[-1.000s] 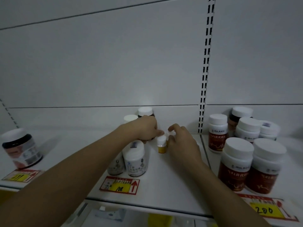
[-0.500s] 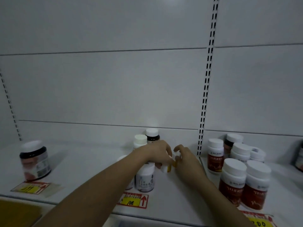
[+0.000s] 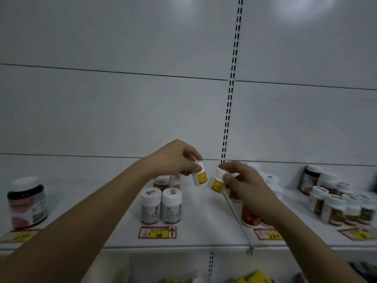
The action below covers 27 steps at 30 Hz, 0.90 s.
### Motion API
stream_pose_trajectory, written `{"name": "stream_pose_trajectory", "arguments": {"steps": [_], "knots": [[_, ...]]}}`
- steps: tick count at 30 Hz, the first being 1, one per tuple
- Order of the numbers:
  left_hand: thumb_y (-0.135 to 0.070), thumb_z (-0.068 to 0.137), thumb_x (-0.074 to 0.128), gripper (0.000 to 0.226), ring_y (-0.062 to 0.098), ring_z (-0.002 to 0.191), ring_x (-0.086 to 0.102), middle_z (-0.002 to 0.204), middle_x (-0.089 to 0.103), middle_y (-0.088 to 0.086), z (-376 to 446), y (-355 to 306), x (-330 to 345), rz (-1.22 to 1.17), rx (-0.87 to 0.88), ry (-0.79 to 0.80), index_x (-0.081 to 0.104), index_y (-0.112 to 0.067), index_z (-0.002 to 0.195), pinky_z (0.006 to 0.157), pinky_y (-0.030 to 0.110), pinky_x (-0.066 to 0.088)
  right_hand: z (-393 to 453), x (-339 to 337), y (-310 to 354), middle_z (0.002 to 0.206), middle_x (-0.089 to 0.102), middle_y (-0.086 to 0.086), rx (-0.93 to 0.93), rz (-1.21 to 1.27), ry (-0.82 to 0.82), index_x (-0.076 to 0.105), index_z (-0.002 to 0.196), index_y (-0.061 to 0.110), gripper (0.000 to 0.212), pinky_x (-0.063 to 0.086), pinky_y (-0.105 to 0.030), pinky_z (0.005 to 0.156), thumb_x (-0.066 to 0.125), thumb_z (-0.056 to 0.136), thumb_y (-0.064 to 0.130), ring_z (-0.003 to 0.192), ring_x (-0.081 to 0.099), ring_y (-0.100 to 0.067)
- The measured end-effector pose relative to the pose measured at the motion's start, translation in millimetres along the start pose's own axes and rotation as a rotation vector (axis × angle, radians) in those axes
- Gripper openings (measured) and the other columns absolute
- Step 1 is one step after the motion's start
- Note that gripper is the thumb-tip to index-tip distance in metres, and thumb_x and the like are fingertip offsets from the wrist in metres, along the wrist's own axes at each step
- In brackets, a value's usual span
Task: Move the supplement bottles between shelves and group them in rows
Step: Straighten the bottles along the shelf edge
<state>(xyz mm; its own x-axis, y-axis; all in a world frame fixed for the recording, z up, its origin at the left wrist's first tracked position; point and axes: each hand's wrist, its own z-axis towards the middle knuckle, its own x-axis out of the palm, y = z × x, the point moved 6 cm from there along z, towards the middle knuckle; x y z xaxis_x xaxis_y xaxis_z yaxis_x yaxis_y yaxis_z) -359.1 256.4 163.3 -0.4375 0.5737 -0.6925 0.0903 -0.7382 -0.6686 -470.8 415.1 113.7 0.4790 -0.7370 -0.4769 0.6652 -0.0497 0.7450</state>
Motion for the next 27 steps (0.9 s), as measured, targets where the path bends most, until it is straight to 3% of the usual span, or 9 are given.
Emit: {"name": "stream_pose_trajectory", "arguments": {"steps": [5, 9, 13, 16, 20, 23, 27], "knots": [[-0.022, 0.089, 0.068, 0.019, 0.000, 0.077, 0.071, 0.096, 0.071, -0.016, -30.5, -24.3, 39.2, -0.300, 0.086, 0.041, 0.073, -0.024, 0.107, 0.052, 0.009, 0.048, -38.0, -35.4, 13.4, 0.104, 0.069, 0.006, 0.069, 0.051, -0.011, 0.066, 0.111, 0.029, 0.020, 0.057, -0.018, 0.065, 0.053, 0.099, 0.019, 0.087, 0.068, -0.010], [-0.019, 0.090, 0.066, 0.021, 0.008, 0.089, 0.071, 0.107, 0.070, -0.011, -29.1, -56.7, 68.6, -0.337, 0.148, 0.061, 0.071, -0.026, 0.109, 0.074, 0.022, 0.059, -58.6, -69.8, 9.2, 0.111, 0.068, 0.011, 0.080, 0.018, -0.051, 0.067, 0.112, 0.030, 0.022, 0.057, -0.030, 0.080, 0.051, 0.101, 0.021, 0.095, 0.067, -0.008], [-0.022, 0.083, 0.074, 0.029, 0.007, 0.088, 0.071, 0.108, 0.070, -0.013, -22.6, -96.2, 98.6, -0.330, 0.194, 0.061, 0.070, -0.030, 0.110, 0.085, 0.029, 0.057, -89.3, -115.6, -2.2, 0.106, 0.069, 0.011, 0.077, 0.065, -0.114, 0.067, 0.106, 0.038, 0.027, 0.060, -0.028, 0.075, 0.048, 0.102, 0.020, 0.092, 0.068, -0.008], [-0.024, 0.077, 0.079, 0.028, 0.003, 0.088, 0.071, 0.097, 0.075, -0.011, -17.9, -132.0, 133.3, -0.347, 0.230, 0.110, 0.073, -0.032, 0.104, 0.081, 0.025, 0.056, -115.0, -156.9, -13.8, 0.106, 0.068, 0.011, 0.078, 0.057, -0.151, 0.066, 0.109, 0.036, 0.028, 0.061, -0.031, 0.078, 0.045, 0.103, 0.018, 0.092, 0.068, -0.008], [-0.019, 0.078, 0.079, 0.022, 0.003, 0.082, 0.072, 0.088, 0.076, -0.012, -10.6, -187.2, 199.9, -0.386, 0.291, 0.156, 0.075, -0.025, 0.099, 0.065, 0.009, 0.050, -155.8, -228.5, -42.8, 0.111, 0.068, 0.000, 0.111, 0.085, -0.220, 0.067, 0.117, 0.025, 0.028, 0.061, -0.036, 0.077, 0.044, 0.104, 0.016, 0.094, 0.069, -0.017], [-0.019, 0.078, 0.079, 0.020, 0.006, 0.084, 0.072, 0.091, 0.077, -0.009, -0.3, -228.8, 269.5, -0.416, 0.286, 0.182, 0.076, -0.024, 0.098, 0.067, 0.013, 0.052, -193.3, -288.5, -72.9, 0.105, 0.070, -0.003, 0.142, 0.114, -0.244, 0.067, 0.117, 0.023, 0.028, 0.059, -0.026, 0.067, 0.044, 0.104, 0.014, 0.088, 0.070, -0.015], [-0.021, 0.077, 0.080, 0.018, 0.005, 0.079, 0.072, 0.086, 0.076, -0.011, 13.6, -291.1, 366.2, -0.432, 0.297, 0.234, 0.076, -0.024, 0.095, 0.066, 0.014, 0.054, -243.9, -373.8, -116.5, 0.102, 0.068, -0.001, 0.206, 0.017, -0.283, 0.068, 0.112, 0.031, 0.028, 0.060, -0.027, 0.067, 0.045, 0.103, 0.017, 0.086, 0.069, -0.012]]}}
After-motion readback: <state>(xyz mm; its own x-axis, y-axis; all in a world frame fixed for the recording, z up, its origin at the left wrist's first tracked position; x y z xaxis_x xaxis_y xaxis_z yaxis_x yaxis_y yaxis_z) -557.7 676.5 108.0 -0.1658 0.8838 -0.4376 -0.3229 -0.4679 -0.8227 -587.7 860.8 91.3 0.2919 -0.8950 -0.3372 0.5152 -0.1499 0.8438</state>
